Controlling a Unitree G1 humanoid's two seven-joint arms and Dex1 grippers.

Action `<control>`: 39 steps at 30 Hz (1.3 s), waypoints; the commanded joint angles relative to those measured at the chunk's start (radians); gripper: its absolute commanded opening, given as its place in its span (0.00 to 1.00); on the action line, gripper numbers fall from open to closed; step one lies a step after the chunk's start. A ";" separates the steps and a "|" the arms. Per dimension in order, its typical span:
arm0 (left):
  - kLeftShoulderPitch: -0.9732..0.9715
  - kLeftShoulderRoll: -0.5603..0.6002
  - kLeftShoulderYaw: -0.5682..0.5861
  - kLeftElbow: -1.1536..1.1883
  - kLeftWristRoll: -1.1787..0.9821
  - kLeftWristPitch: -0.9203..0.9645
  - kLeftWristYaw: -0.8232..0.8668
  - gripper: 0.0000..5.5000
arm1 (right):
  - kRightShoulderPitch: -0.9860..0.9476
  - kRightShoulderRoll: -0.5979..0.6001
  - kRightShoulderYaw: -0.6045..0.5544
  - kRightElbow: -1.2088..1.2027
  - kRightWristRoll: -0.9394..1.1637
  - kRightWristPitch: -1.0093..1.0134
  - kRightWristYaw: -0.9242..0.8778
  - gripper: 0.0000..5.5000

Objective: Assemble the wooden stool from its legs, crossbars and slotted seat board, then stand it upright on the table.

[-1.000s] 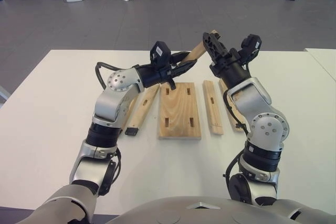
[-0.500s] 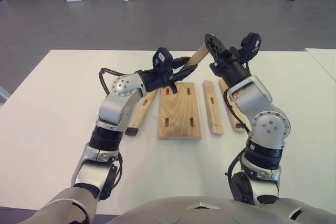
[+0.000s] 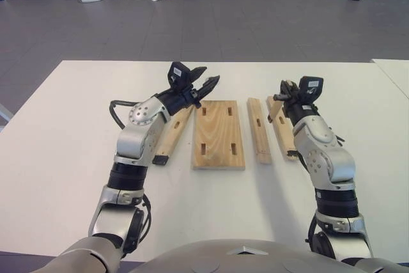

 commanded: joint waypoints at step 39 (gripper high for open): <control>0.055 -0.027 -0.016 0.001 0.021 0.002 0.074 0.45 | 0.018 0.189 -0.093 0.078 -0.115 -0.006 -0.059 0.08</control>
